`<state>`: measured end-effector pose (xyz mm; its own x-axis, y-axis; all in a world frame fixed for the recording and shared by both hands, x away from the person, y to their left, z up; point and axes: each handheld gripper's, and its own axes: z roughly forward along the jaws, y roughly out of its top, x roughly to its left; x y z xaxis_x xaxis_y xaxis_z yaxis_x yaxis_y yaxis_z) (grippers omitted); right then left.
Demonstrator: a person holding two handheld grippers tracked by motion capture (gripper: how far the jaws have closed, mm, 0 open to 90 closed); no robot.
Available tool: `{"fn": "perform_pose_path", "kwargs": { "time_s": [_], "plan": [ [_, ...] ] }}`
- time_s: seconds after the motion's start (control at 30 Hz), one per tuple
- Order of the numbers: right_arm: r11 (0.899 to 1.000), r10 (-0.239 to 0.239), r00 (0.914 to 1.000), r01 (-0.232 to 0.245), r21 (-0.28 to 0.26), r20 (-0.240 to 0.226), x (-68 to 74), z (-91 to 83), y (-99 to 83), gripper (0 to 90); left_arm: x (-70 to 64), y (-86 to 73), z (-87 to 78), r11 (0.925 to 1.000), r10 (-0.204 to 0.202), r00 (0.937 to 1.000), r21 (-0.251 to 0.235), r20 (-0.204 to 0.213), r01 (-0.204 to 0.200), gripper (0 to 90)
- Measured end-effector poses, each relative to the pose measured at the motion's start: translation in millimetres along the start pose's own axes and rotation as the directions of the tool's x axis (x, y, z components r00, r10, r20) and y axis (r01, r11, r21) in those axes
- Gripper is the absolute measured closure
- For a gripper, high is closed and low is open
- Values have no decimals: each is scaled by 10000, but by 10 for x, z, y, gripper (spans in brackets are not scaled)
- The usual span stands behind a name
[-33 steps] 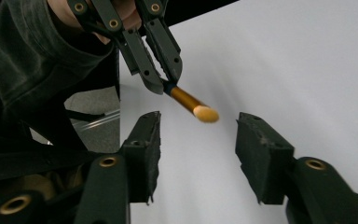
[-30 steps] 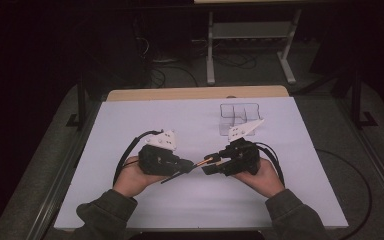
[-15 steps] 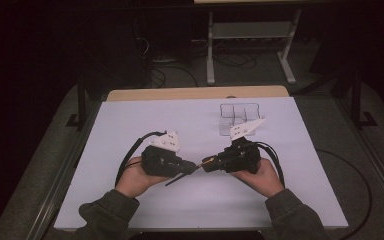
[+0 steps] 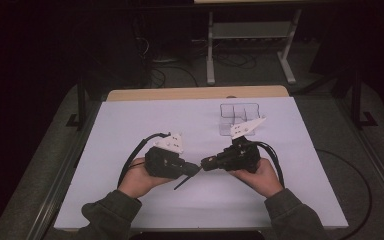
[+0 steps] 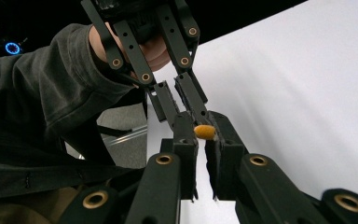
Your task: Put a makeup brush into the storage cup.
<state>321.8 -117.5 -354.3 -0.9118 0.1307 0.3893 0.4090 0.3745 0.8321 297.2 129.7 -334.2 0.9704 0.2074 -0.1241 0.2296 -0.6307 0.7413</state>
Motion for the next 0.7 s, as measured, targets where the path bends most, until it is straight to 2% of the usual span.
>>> {"fn": "perform_pose_path", "kwargs": {
  "time_s": [0.13,0.33,0.5,0.7],
  "plan": [
    [9999,7,10000,-8,167,16,11,-1,0,822,2,-14,-6,9999,-102,9999,-48,20,102,819],
    [9991,-65,9995,52,429,297,6,-29,9,823,26,-81,-74,9997,-229,9996,-80,-176,227,743],
    [9977,-139,9984,102,666,550,-1,-42,29,824,23,-142,-114,9991,-363,9990,-218,-245,357,727],
    [9924,-308,9945,185,1214,1004,11,-109,129,825,17,-271,-220,9980,-507,9967,-417,-633,481,674]
  ]
}}
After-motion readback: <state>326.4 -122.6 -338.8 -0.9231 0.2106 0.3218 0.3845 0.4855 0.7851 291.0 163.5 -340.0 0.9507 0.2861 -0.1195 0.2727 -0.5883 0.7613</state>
